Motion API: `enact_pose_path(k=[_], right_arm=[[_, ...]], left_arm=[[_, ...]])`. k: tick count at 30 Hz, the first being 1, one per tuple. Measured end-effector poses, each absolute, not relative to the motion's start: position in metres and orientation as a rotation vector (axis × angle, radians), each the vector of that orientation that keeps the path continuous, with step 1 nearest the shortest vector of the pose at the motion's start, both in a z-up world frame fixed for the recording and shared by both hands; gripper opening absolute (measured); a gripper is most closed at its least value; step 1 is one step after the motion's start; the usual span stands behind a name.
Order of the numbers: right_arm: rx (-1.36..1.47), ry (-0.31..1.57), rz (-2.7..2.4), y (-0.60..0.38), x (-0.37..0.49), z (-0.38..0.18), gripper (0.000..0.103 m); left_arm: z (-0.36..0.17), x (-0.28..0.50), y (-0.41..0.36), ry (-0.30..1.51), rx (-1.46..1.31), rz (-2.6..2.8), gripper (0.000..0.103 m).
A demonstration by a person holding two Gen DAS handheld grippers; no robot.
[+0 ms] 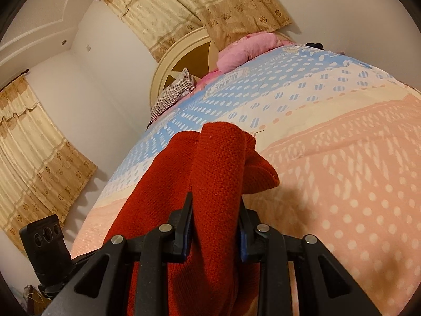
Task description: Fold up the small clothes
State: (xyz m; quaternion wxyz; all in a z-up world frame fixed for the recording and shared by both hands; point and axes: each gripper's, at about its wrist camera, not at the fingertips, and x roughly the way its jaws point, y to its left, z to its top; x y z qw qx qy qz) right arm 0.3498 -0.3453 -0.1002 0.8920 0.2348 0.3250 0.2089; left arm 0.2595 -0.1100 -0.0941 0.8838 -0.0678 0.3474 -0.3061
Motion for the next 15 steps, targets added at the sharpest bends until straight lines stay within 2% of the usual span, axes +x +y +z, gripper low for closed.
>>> enact_pose_path(k=[15], right_arm=[[0.53, 0.635, 0.4, -0.38, 0.298, -0.084, 0.028]], left_arm=[[-0.081, 0.225, -0.147, 0.71, -0.092, -0.726, 0.039]])
